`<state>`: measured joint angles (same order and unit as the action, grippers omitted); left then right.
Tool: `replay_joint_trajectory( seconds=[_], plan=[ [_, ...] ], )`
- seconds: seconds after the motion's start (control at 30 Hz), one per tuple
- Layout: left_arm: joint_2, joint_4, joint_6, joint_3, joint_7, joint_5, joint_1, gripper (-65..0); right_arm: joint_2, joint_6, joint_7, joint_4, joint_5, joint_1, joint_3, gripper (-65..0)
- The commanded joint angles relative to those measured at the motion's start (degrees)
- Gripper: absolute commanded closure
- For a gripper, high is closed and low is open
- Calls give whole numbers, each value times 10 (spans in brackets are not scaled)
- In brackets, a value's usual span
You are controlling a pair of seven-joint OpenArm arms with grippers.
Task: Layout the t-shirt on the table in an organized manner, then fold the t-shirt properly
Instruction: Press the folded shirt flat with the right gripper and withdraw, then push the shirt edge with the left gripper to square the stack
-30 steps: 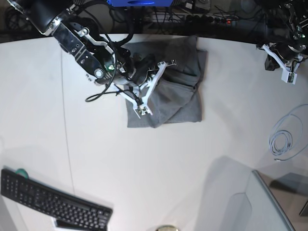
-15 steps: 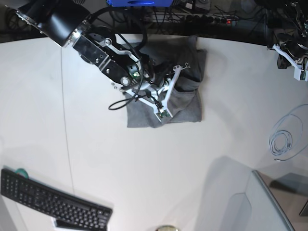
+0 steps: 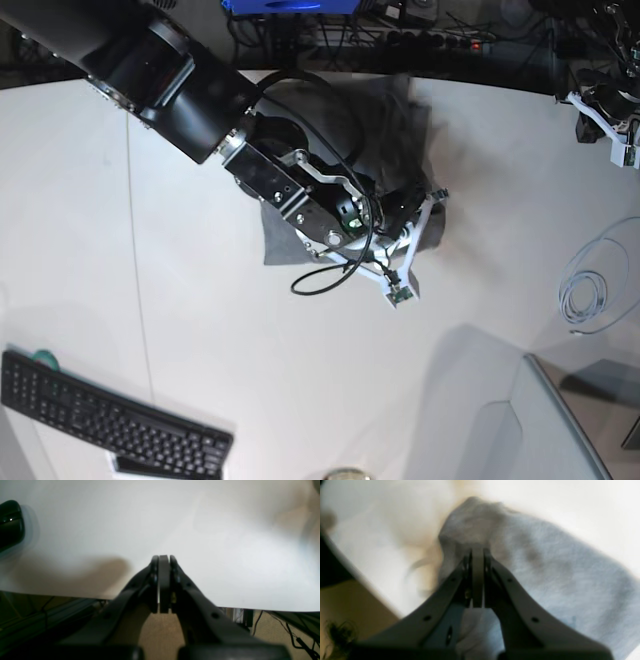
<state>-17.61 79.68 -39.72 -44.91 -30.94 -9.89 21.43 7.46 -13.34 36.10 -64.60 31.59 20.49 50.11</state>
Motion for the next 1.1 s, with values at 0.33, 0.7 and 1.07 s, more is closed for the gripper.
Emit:
replay_joint_trajectory(
  seconds=[0.33,0.7,1.07],
  plan=[
    [21,64,-3,134,9,-8,19,0,-126,-47,99,-266,-2,-17,-10,0],
    [123,315,-3,229,-144,-11,36,0,-271,-81,63,-443,2,-239,-210,0],
    [125,262,-3,202,-149,-11,-23,-347,-268,27,61,-444,-3,-338,-277,0]
  ],
)
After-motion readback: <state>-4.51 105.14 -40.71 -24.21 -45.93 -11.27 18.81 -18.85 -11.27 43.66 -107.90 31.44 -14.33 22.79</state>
